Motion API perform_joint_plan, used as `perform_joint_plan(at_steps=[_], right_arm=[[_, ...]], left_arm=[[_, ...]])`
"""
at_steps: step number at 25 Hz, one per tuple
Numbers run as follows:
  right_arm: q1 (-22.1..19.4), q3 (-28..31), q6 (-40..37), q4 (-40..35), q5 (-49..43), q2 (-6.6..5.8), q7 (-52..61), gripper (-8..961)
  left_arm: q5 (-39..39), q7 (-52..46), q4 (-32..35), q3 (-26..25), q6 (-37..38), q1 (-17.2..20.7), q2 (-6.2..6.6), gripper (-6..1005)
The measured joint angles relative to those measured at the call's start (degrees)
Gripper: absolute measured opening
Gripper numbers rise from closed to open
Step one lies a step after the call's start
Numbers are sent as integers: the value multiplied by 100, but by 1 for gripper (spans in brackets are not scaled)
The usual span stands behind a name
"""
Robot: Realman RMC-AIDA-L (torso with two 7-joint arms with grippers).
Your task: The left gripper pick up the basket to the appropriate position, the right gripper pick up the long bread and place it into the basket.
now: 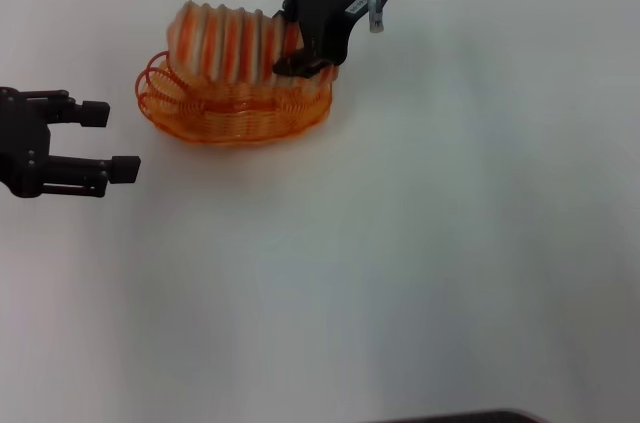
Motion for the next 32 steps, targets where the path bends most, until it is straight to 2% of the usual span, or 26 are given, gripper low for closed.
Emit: perform_joint_plan(at_steps=[7,12,16,19,25,29,32], right_arm=[[0,-7,81,-1,47,0,2,625],[-13,-8,180,-4,108,0,-2,758],[-182,48,339,-200,394,-14,20,758],[-535,464,222,-576,1126,-93,-22,758],[-1066,1837,-1188,-719,2007,-283,-226,758],[-1816,2534,-2032,-733,2456,-305,-829,758],[-2447,2811,-2277,-734,2791,-293,-1309,758]], left_arm=[[0,14,-13,6,1,1,0,847],[9,18,-25,9,-1,-3,0,847],[21,25,-34,14,-6,-7,0,847],[43,26,-39,75,-44,-12,0,847],[52,36,-69,177,-161,-15,-35,847],[26,61,-160,215,-266,-33,-45,847],[39,66,-217,251,-347,-48,-47,847]])
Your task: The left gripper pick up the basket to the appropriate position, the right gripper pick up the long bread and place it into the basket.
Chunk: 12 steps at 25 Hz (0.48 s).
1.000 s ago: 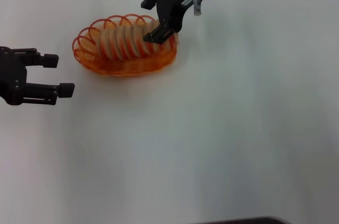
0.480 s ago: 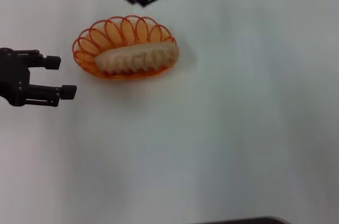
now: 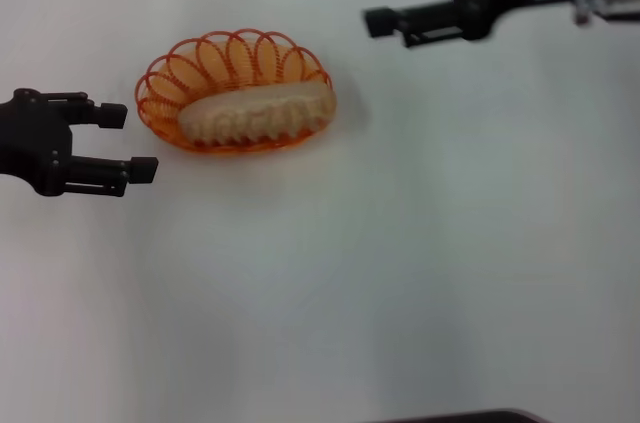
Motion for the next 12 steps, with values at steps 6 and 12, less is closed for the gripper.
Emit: perform_joint_plan(at_steps=[6,12], right_arm=[[-1044,48,-43,31,51,152,-670,758],[-1596,17,27,151,-425,248,-1138,758]], left_arm=[[11,-11,-159,23,-104,-24,-5,846],[22,15,-504,42,-304,6,73,846]])
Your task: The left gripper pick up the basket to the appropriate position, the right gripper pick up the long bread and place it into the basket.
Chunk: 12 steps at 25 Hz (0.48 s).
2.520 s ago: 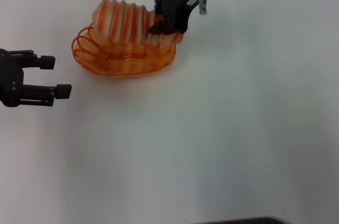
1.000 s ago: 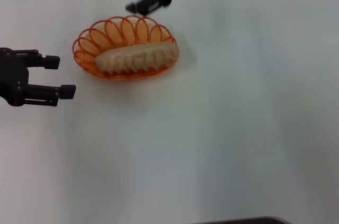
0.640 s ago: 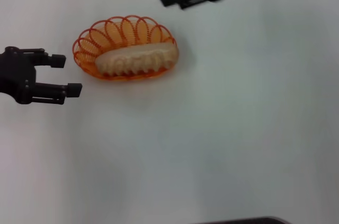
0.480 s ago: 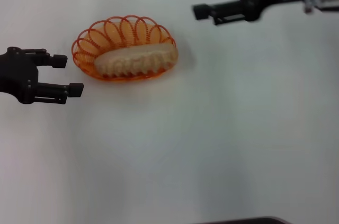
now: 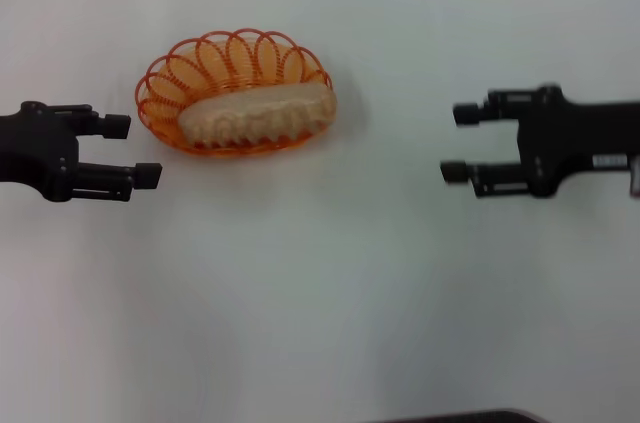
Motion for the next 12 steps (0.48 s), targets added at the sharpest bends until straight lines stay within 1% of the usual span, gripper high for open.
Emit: perform_joint_plan(at_steps=[5,12], right_arm=[[-258,-4,32,71,-52,-10,-316,758],[-304,76,65,63,-229,-25,-333,758]], left_arm=[[10,23,-121,30,-24,7,14,846],[109,23,-173,127,-43,10,17,846]])
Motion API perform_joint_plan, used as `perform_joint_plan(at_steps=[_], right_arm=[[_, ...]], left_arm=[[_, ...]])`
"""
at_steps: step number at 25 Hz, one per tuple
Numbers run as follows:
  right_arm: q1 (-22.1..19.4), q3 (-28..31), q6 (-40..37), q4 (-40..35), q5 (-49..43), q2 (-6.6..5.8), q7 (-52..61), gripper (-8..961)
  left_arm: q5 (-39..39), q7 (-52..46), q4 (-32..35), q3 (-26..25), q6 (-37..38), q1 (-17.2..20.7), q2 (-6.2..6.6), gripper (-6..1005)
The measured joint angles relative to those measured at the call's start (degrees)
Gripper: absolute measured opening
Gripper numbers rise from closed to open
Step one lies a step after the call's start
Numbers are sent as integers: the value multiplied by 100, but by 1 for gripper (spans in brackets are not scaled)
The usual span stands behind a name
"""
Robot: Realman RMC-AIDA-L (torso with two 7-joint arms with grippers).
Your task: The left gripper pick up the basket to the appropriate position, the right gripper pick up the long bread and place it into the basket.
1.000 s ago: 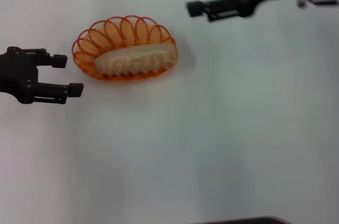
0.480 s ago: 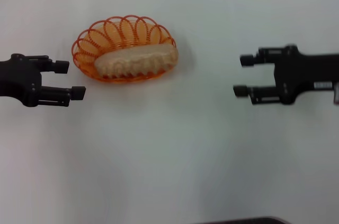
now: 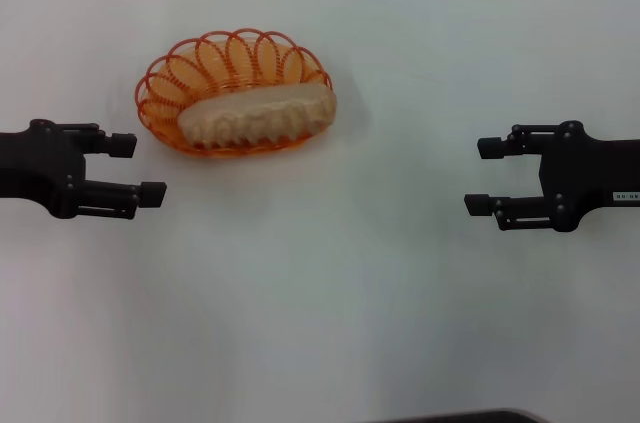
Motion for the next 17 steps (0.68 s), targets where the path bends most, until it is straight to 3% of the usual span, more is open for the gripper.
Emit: perform_joint_plan(at_steps=[17], right_arm=[[60,68,-4,-26,-6,-20,41,758]], left_arm=[[38,-41,40,-39,-263,-5,19,846]])
